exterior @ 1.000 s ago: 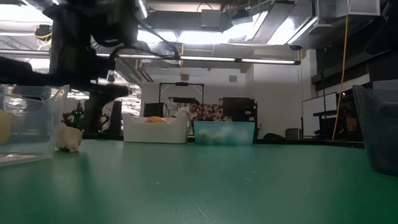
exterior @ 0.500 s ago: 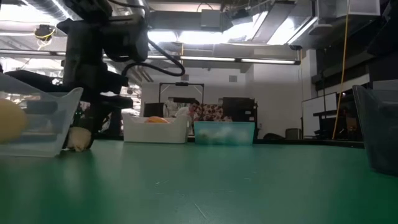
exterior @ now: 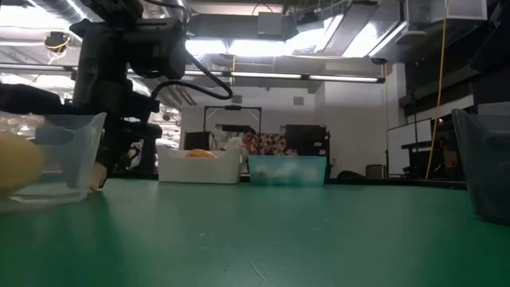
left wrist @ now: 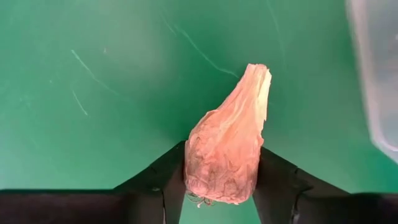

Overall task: Sort produce into baskets
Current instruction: Put the white garlic into the green bin

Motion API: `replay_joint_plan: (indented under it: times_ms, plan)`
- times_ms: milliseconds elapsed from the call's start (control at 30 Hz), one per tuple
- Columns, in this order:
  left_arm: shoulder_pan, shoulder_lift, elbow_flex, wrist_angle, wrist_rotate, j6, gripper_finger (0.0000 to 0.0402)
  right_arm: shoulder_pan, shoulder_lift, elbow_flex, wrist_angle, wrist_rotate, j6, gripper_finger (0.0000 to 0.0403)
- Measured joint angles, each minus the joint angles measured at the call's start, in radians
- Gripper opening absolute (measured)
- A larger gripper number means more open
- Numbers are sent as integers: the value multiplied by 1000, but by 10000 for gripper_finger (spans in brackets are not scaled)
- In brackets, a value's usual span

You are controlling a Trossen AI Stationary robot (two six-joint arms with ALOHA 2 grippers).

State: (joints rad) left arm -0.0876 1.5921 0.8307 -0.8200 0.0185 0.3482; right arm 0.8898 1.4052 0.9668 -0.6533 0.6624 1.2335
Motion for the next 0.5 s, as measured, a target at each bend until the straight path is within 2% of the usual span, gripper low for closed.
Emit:
replay_joint_plan:
  times_ms: [500]
  plan:
    - [-4, 0, 111, -145, -13, -45, 154, 0, 0, 0, 0, 0, 0, 280]
